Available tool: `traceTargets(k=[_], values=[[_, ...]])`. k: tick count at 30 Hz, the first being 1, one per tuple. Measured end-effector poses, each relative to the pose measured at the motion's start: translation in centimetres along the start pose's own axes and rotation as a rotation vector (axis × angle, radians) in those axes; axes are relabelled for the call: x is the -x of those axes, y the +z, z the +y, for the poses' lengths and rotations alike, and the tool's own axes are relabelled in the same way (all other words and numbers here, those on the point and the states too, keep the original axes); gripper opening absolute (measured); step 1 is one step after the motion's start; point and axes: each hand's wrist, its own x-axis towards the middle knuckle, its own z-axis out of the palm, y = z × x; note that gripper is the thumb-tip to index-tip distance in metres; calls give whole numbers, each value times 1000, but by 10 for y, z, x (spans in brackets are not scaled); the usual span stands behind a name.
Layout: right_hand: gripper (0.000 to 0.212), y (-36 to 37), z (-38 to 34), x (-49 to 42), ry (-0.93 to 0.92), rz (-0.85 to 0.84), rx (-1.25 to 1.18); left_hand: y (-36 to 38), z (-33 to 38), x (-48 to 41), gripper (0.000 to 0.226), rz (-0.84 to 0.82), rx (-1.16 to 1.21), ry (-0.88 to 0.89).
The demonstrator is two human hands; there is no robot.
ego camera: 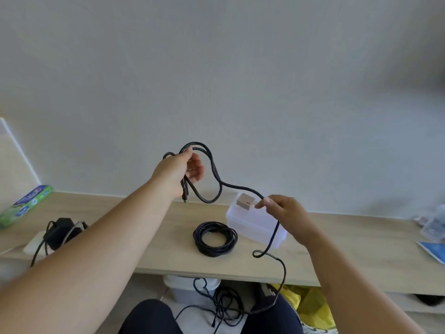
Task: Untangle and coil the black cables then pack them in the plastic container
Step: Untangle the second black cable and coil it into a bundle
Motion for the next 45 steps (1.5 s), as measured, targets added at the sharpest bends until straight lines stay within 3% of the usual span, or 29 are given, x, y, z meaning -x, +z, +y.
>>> traceTargets(k=[3,7,12,16,19,22,25,28,31,35,37,40,42,45], values=[[29,2,27,-6,85,70,-1,-5,-4,7,32,-245,-38,-122],[24,6,43,-13,70,135,29,-6,-3,15,32,-470,68,-87],[29,26,42,-21,52,35,189,8,-4,3,43,-317,629,7],[17,34,53,-16,65,-95,286,5,4,-5,40,-101,664,184],[15,38,50,-11,48,-145,254,-2,4,-9,38,41,530,261],[21,48,24,-5,-146,-308,485,-2,-8,-8,37,114,155,381],[25,52,-19,0,-367,-412,682,1,-25,4,32,3,-331,521],[21,40,-54,-3,-633,-246,699,3,-41,22,27,-215,-756,564],[17,22,-67,-8,-614,-46,547,2,-49,32,36,-367,-860,440],[49,15,-61,-12,-546,115,389,-1,-40,36,60,-592,-711,90],[62,19,-52,-10,-539,26,243,-2,-32,36,53,-742,-600,-57],[92,16,-45,-2,-364,-278,-29,-6,-27,37,45,-956,-452,-204],[79,12,-45,3,-273,-446,-162,-7,-26,39,38,-1013,-344,-249],[23,14,-44,7,-166,-342,-225,-4,-28,40,28,-824,-325,-236]])
